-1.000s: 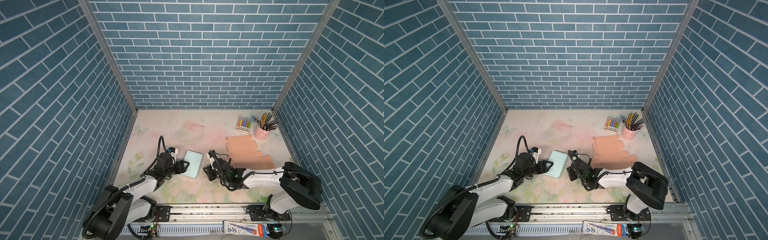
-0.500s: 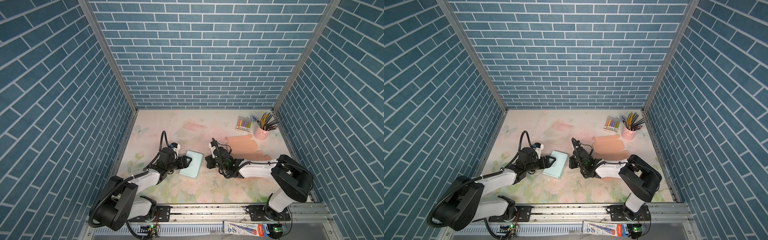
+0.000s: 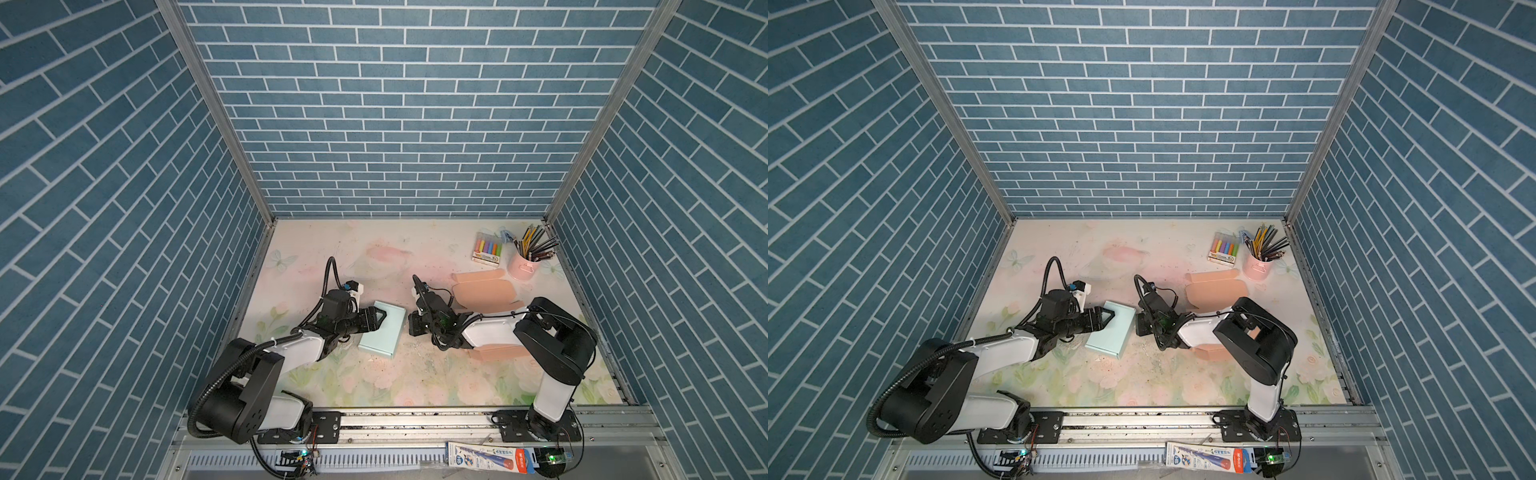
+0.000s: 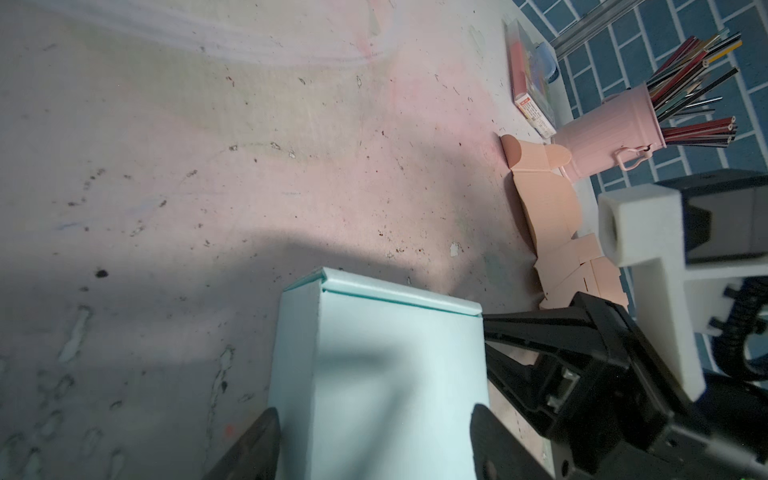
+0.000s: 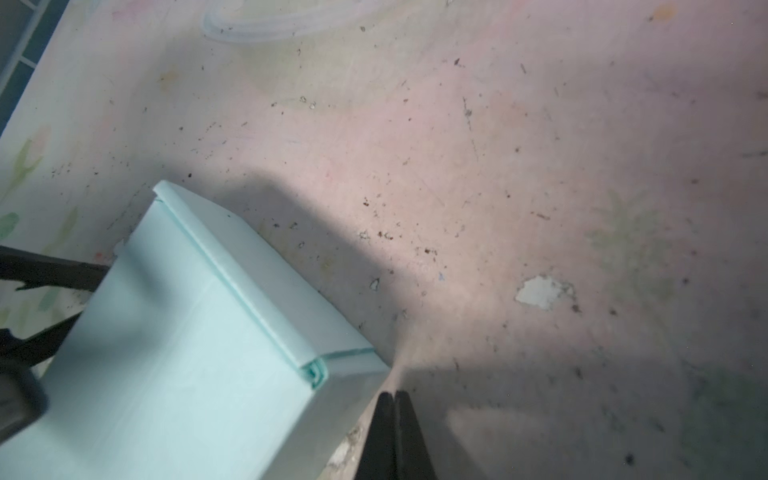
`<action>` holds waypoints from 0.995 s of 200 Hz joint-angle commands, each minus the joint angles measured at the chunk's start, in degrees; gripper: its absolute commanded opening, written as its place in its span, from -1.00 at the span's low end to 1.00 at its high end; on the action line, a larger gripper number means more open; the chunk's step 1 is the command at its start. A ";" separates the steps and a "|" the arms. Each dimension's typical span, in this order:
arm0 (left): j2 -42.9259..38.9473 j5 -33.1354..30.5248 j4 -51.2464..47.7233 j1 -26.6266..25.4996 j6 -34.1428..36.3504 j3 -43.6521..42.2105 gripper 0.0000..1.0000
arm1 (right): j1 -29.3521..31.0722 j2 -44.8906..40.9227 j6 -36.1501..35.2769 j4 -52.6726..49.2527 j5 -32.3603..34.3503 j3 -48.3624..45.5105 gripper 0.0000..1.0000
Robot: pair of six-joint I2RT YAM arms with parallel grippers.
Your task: Fold the paper box
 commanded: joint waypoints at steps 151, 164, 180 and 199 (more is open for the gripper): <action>4.10 1.30 4.36 -1.44 -0.03 2.40 0.37 | 3.35 -3.74 2.28 0.36 -0.89 -0.18 -1.00; 3.97 0.82 3.27 -1.37 0.63 2.90 0.37 | 3.37 -5.38 2.33 -0.65 0.07 -1.52 -0.98; 3.28 -0.05 1.62 -1.16 1.43 3.44 0.38 | 3.13 -7.42 2.09 -1.83 0.57 -3.00 -0.90; 1.07 -1.83 -0.42 -0.64 1.30 3.11 0.40 | 2.56 -10.44 1.74 -3.21 1.00 -4.67 -0.76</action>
